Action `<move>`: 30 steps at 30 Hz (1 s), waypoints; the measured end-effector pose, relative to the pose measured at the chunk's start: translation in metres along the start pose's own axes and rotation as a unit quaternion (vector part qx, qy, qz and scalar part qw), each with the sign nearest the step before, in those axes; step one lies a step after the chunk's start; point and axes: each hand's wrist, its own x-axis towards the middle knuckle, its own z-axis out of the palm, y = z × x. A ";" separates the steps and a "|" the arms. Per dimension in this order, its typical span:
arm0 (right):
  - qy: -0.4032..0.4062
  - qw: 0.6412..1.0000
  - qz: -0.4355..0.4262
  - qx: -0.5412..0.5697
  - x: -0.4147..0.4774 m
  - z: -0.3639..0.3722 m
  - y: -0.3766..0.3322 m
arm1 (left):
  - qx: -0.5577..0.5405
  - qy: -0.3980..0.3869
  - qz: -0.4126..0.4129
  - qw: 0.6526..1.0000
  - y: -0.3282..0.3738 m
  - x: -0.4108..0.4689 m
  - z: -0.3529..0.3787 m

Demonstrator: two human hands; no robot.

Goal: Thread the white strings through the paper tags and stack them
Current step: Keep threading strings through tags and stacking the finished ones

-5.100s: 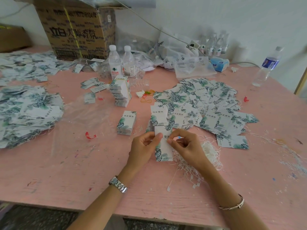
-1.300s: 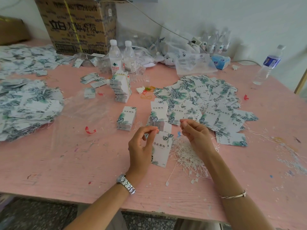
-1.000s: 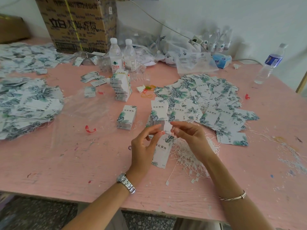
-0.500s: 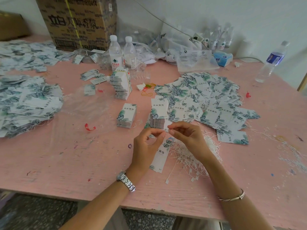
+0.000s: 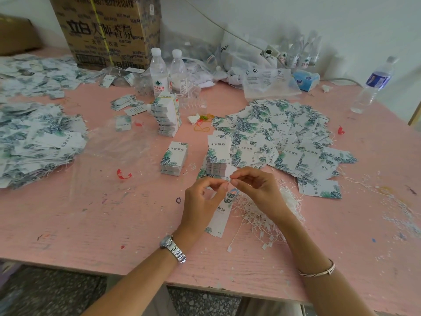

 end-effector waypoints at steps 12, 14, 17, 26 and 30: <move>-0.011 1.000 -0.012 -0.019 0.000 0.000 0.002 | -0.001 -0.015 -0.004 1.000 0.004 0.000 0.000; -0.009 0.999 -0.015 -0.027 0.000 0.000 0.004 | -0.001 -0.015 -0.005 1.000 0.004 -0.001 0.000; -0.008 0.999 -0.020 -0.041 0.000 -0.001 0.004 | 0.005 -0.024 0.002 1.000 0.005 -0.001 0.000; 0.000 0.995 -0.050 -0.092 -0.002 0.001 0.006 | 0.030 -0.041 0.018 0.999 0.005 0.000 0.001; 0.001 0.997 -0.028 -0.072 -0.002 0.004 0.006 | 0.037 -0.035 0.014 0.999 0.003 0.000 0.001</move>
